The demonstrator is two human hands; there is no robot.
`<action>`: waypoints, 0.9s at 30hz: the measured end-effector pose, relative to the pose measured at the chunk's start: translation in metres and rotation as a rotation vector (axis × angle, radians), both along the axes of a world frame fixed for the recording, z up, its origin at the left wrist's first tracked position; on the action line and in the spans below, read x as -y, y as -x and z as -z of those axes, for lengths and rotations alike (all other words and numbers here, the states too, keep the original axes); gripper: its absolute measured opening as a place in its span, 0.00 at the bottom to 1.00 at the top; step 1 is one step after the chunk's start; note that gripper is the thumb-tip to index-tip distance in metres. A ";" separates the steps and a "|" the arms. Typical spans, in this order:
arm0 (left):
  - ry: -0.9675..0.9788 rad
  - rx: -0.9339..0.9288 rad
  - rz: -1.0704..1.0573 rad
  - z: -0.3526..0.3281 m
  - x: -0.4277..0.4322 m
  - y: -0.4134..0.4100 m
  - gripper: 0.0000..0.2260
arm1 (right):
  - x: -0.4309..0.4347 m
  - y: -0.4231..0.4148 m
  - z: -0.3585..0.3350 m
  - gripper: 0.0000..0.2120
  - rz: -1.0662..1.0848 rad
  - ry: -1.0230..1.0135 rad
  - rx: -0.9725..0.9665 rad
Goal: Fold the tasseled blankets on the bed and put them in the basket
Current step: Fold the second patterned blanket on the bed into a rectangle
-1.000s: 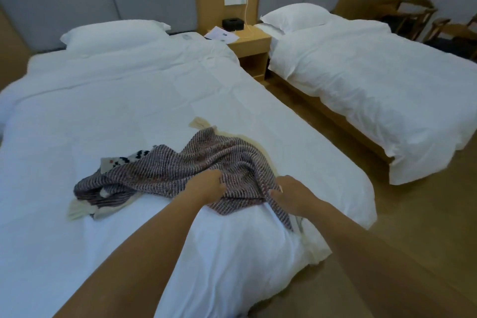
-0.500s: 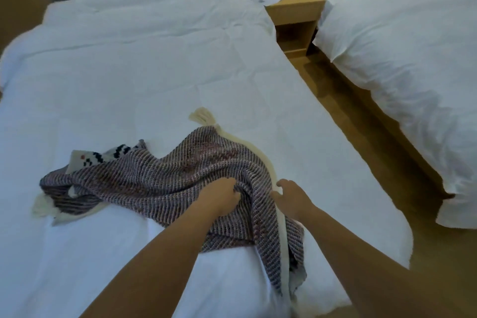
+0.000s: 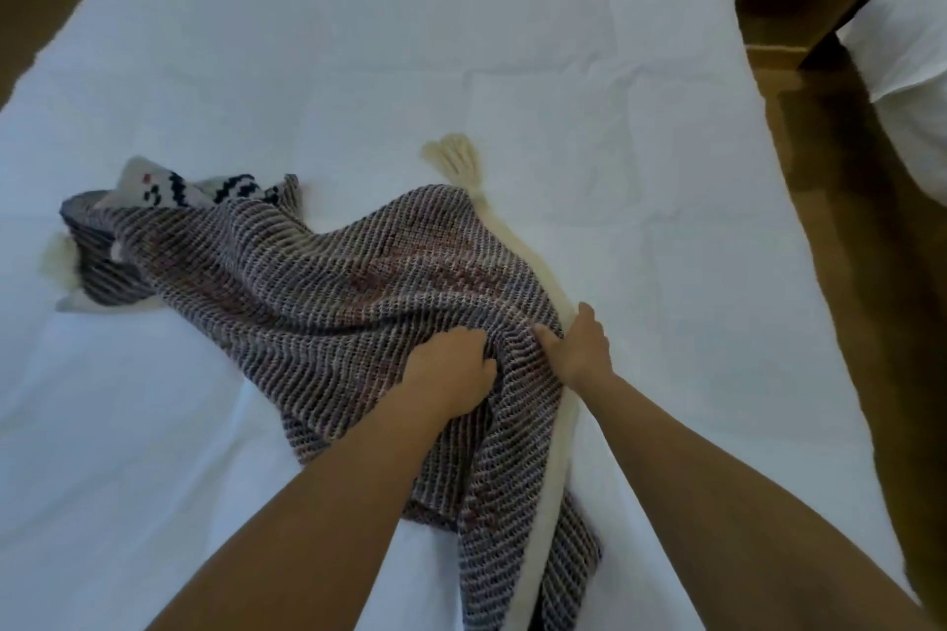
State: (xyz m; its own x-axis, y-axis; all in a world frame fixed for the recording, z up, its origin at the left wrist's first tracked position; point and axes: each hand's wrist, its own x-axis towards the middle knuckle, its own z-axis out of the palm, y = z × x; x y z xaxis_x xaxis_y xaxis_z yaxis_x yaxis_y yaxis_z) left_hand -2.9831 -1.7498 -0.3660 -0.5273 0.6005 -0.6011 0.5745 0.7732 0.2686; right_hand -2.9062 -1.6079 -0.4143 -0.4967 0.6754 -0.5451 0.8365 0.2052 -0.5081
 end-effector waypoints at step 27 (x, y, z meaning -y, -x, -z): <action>-0.377 -0.223 -1.047 -0.065 0.327 0.049 0.06 | 0.402 0.018 -0.105 0.09 -1.087 -0.171 -0.612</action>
